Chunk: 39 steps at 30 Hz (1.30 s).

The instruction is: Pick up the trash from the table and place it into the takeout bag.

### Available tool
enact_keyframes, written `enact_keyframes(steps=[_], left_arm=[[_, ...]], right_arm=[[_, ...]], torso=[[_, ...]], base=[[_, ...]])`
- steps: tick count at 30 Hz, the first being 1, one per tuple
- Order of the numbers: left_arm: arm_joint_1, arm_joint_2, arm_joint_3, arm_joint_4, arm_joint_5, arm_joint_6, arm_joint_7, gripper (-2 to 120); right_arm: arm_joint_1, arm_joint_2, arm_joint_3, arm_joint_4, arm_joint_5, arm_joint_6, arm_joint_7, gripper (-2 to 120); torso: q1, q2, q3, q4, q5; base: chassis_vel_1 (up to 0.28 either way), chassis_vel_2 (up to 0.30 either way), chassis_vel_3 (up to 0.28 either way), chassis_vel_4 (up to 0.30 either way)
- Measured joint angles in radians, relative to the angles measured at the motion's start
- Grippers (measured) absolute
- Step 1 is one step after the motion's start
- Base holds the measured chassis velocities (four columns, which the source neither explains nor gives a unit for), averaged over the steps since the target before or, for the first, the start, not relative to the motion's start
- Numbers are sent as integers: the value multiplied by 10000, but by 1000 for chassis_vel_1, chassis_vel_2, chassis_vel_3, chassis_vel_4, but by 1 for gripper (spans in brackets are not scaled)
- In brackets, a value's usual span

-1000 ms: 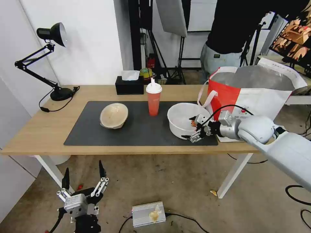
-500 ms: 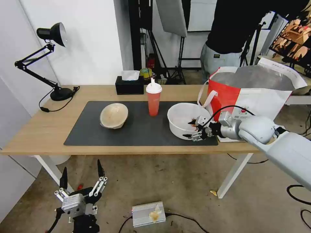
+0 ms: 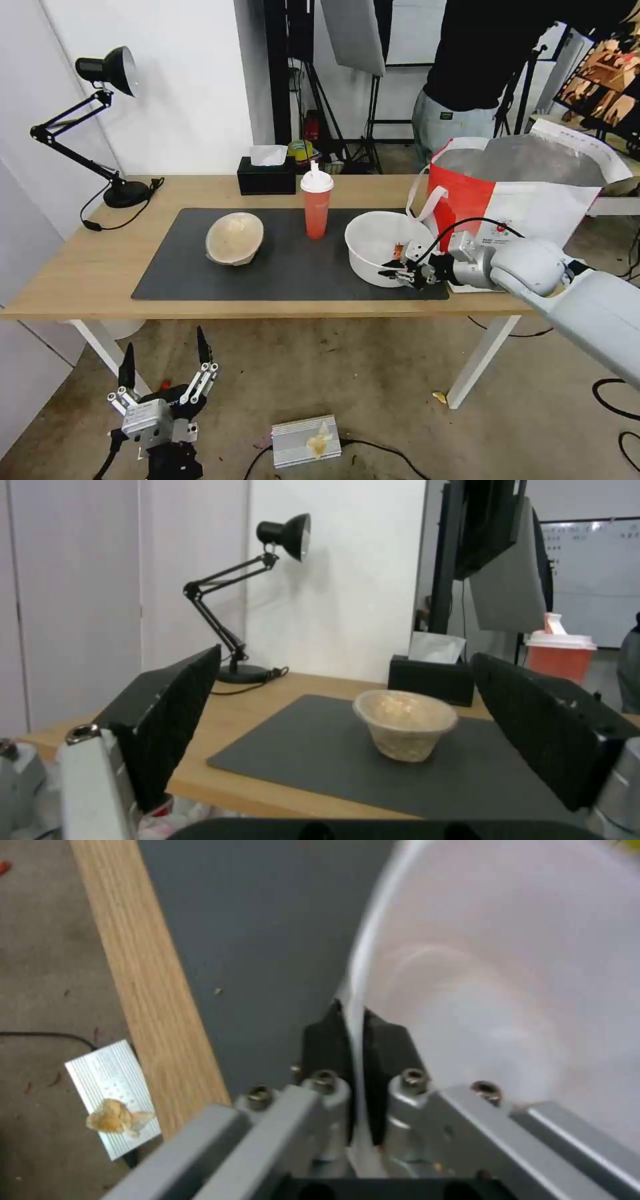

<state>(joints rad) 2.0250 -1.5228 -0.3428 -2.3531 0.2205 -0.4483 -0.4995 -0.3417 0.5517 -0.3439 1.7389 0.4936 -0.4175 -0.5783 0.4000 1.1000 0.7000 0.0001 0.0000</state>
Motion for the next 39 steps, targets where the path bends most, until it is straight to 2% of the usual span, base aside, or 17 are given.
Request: enact_keyframes(steps=[21, 39], left_arm=[[-30, 13, 9, 8, -16, -7, -18, 100], [49, -113, 40, -52, 67, -81, -43, 100]], right_arm=[[261, -65, -447, 12, 161, -27, -94, 0], [380, -489, 17, 1361, 1876, 218, 147, 0]], torso=[[0, 0, 0, -1, -1], [0, -2, 0, 0, 0]], base=[[0, 0, 0, 0], [0, 0, 0, 0]])
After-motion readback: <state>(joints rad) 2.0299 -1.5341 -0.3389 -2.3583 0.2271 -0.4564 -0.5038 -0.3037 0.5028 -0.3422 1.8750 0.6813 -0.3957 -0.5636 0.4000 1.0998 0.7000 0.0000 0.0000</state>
